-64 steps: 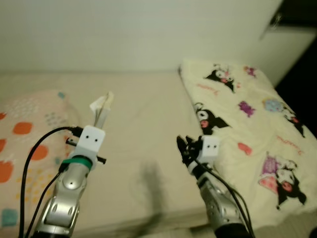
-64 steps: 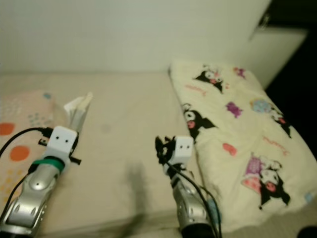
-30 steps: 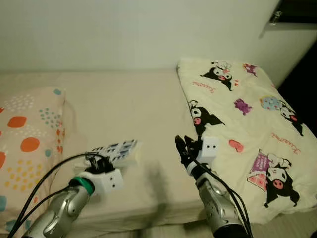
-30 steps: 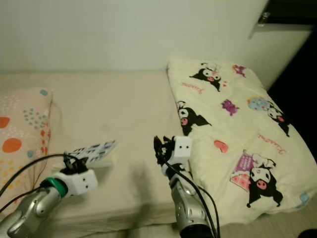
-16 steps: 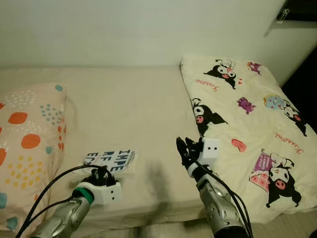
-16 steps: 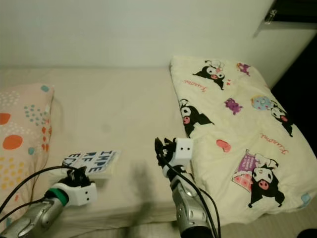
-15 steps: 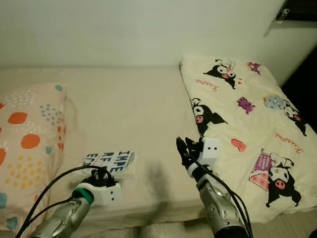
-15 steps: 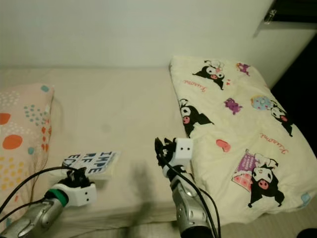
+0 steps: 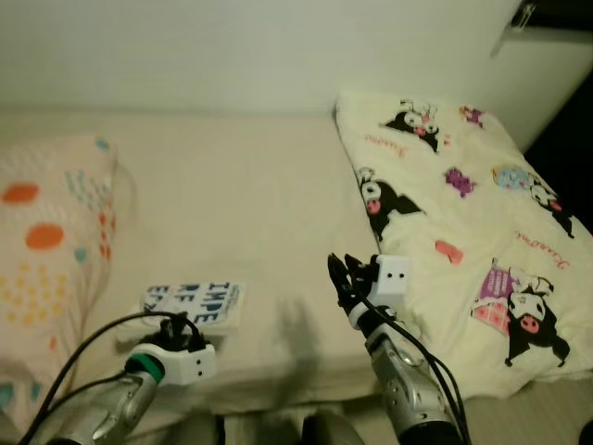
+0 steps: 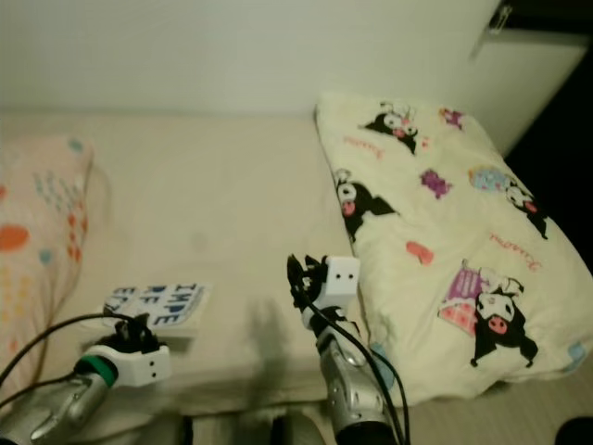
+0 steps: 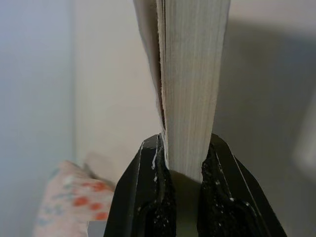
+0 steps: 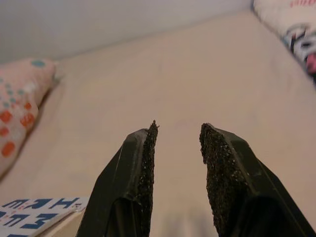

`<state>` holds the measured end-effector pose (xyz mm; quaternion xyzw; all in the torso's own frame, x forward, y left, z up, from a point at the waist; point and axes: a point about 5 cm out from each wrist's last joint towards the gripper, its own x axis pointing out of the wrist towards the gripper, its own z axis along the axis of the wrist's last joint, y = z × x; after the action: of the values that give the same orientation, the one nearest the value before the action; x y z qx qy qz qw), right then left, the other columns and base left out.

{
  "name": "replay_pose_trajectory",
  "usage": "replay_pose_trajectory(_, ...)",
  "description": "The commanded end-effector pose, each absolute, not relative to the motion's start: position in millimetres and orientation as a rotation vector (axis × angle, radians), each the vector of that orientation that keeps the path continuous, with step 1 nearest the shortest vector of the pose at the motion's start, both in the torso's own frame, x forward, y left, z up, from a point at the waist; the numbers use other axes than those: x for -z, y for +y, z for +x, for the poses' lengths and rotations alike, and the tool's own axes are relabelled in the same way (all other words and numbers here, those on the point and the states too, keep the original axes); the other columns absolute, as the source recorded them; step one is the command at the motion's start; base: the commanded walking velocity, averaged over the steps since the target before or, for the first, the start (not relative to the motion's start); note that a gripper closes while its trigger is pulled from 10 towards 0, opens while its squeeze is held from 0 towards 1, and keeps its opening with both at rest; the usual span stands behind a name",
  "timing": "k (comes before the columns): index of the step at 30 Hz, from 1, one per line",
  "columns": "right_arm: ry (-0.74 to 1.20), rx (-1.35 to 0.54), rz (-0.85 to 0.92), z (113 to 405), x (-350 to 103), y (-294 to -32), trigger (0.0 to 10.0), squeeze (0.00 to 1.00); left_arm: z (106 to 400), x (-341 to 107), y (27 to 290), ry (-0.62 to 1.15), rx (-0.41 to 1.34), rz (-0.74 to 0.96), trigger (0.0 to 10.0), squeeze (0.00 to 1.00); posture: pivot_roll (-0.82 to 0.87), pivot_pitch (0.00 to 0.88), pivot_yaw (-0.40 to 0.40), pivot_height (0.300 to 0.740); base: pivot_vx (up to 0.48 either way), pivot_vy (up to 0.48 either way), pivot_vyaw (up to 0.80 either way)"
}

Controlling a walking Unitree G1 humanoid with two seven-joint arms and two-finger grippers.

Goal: Clean up the room

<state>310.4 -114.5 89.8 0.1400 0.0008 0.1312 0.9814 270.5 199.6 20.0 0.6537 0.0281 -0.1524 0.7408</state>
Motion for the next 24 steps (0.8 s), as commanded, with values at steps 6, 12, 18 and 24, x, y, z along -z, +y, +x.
replay_pose_trajectory(6,0.028,-0.255,0.29,307,-84,-117,10.0,0.0,275,-23,211,0.025,0.297,1.496,10.0,0.0,0.08,0.091,-0.034,0.601,0.0,0.0,0.0)
replay_pose_trajectory(12,0.035,-0.261,0.281,304,-82,-120,10.0,0.0,283,-32,233,0.028,0.225,1.553,10.0,0.0,0.08,0.099,-0.041,0.601,0.0,0.0,0.0)
replay_pose_trajectory(18,0.036,-0.262,0.28,304,-82,-120,10.0,0.0,285,-35,238,0.021,0.209,1.57,10.0,0.0,0.08,0.102,-0.043,0.601,0.0,0.0,0.0)
replay_pose_trajectory(24,0.037,-0.27,0.28,302,-83,-120,10.0,0.0,293,-46,247,-0.036,0.174,1.598,10.0,0.0,0.07,0.126,-0.051,0.601,0.0,0.0,0.0)
